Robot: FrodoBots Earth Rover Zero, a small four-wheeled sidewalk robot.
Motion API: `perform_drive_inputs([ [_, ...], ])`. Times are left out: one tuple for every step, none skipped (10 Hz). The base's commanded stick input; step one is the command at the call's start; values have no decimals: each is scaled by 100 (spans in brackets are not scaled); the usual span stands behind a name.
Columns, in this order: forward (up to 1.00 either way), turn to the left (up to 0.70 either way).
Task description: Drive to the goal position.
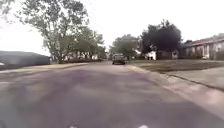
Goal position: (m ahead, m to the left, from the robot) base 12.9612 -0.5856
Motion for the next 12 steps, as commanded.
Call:
perform_drive_inputs([
  [100,0],
  [100,0],
  [100,0],
  [100,0],
  [100,0],
  [100,0],
  [100,0],
  [100,0],
  [100,0],
  [100,0],
  [100,0],
  [100,0],
])
